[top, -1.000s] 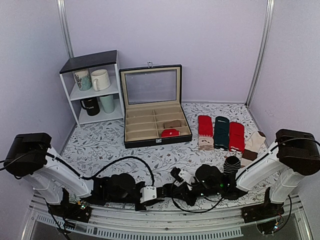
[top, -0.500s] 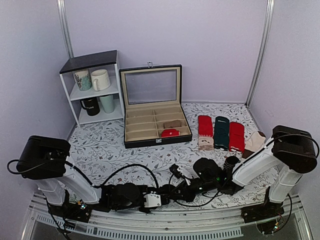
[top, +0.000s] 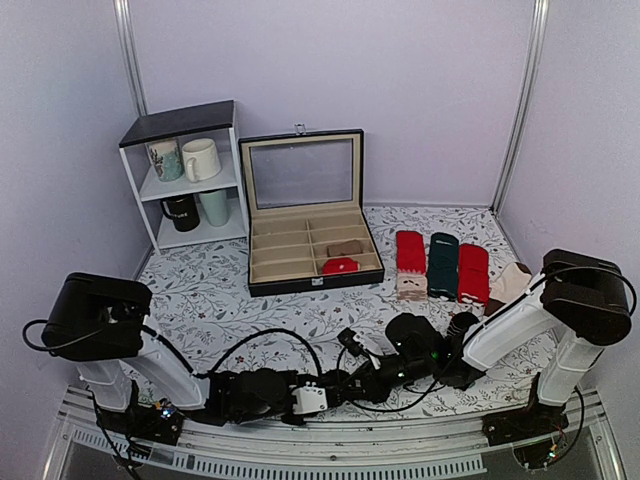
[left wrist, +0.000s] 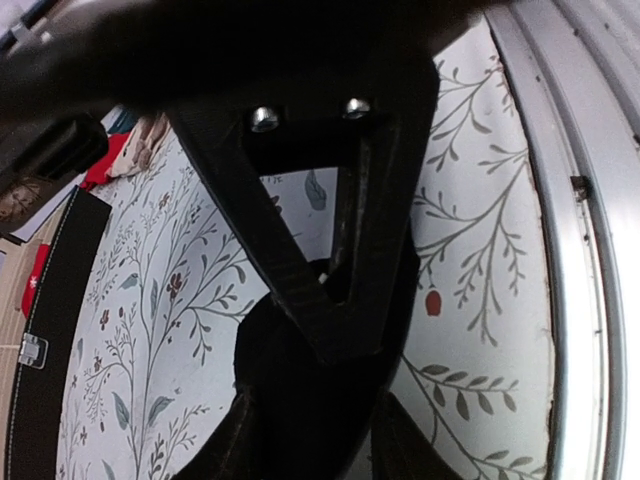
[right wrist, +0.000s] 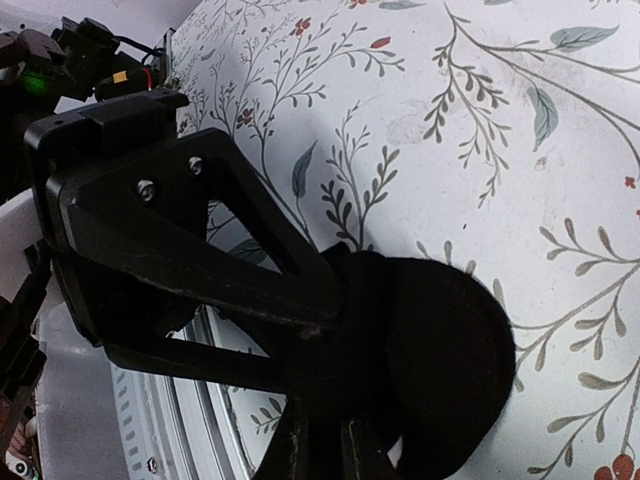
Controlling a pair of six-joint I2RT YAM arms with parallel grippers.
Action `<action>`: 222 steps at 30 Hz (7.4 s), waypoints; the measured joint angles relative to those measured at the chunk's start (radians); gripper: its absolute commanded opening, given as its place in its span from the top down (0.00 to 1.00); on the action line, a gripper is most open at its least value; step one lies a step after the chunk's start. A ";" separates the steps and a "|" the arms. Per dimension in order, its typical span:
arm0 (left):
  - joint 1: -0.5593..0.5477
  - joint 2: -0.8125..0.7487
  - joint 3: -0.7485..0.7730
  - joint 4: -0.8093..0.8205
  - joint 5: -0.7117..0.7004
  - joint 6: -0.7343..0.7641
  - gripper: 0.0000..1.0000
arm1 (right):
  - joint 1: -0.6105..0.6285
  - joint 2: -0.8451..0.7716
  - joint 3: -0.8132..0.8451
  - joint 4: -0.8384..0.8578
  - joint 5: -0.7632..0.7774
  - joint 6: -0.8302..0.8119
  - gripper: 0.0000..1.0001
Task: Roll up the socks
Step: Roll a pair of socks at the center of the board, then pick up the pair of socks from the center of the board, then move the storage box to the center of the board.
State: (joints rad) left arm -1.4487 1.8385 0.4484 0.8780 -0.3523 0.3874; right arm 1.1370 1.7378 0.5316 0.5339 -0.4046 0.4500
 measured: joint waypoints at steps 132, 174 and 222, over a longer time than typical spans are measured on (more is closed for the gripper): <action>0.328 -1.079 0.060 -0.974 -0.226 -0.578 0.00 | -0.450 0.467 1.284 -0.935 -0.161 -1.107 0.92; 0.333 -1.148 -0.070 -0.861 -0.121 -0.512 0.00 | -0.368 0.832 1.640 -0.911 -0.095 -1.210 0.90; 0.338 -1.246 -0.008 -0.905 -0.109 -0.484 0.01 | -0.329 0.869 1.786 -1.192 -0.109 -1.349 0.72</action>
State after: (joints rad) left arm -1.1103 0.5922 0.4400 -0.0273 -0.4610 -0.0967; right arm 0.8082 2.6064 2.3180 -0.6586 -0.5133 -0.8993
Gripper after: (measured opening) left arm 0.995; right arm 0.285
